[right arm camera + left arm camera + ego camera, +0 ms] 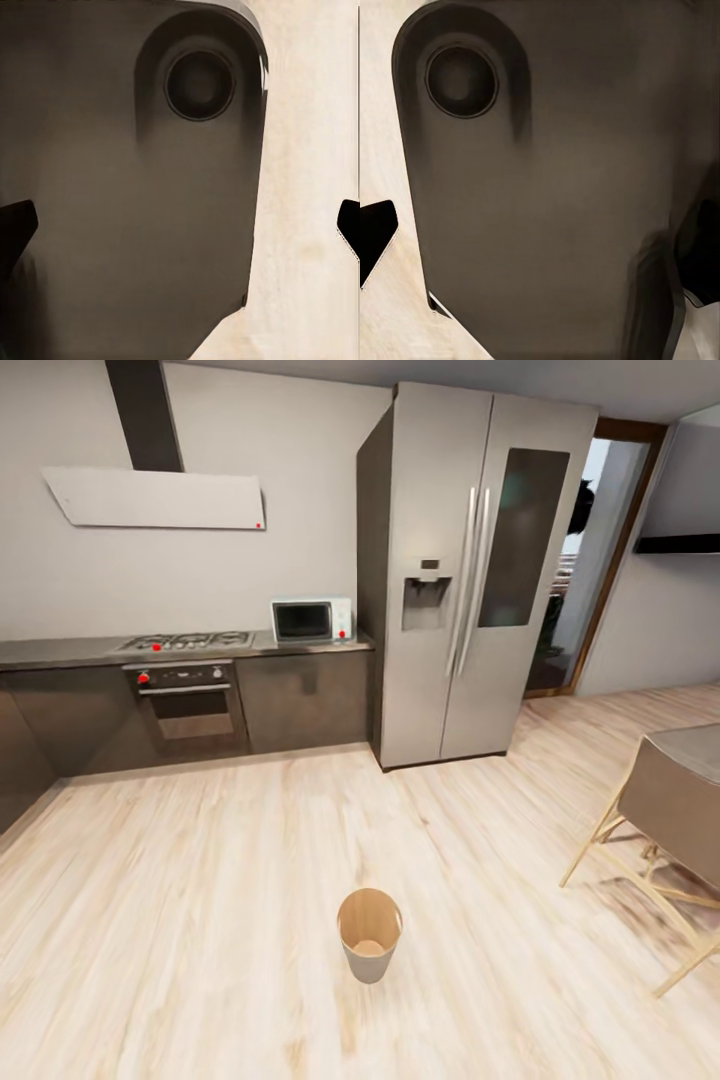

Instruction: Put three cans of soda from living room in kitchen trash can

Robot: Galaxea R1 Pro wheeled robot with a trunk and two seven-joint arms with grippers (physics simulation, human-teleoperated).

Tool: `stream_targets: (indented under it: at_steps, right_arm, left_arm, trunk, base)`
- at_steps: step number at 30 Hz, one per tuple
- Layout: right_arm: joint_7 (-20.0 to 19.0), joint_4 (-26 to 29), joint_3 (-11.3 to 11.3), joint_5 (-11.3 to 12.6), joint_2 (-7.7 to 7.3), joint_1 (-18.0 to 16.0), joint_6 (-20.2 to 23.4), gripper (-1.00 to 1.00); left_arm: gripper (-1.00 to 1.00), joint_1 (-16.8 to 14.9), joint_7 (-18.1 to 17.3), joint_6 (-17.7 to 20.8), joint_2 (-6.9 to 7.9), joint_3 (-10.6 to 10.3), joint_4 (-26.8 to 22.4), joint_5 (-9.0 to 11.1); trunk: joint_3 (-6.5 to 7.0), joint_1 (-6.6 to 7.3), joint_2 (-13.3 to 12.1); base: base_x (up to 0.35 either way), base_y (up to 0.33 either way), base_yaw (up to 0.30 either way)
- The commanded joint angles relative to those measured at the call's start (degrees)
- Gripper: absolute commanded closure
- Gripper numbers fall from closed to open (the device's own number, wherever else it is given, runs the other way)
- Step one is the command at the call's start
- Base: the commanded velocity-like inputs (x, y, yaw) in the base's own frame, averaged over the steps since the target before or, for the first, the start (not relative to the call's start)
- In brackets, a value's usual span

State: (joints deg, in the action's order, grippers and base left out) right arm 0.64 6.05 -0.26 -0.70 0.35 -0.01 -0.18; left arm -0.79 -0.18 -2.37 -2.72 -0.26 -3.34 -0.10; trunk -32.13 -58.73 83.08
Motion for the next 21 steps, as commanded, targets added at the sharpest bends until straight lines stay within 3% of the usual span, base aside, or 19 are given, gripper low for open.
stream_targets:
  at_steps: [1, 21]
  right_arm:
    - [0.0, 0.0, 0.0, 0.0, 0.00, 0.0, 0.0, -1.00]
    - [0.0, -0.1, 0.0, 0.0, 0.00, 0.0, 0.0, -1.00]
  left_arm:
    - [-1.00, 0.0, 0.0, 0.0, 0.00, 0.0, 0.0, 0.0]
    - [-1.00, 0.0, 0.0, 0.0, -0.18, 0.0, 0.0, 0.0]
  trunk:
    - [0.00, 0.00, 0.0]
    - [0.00, 0.00, 0.0]
  base:
    - [0.333, 0.000, 0.000]
    - [0.308, 0.000, 0.000]
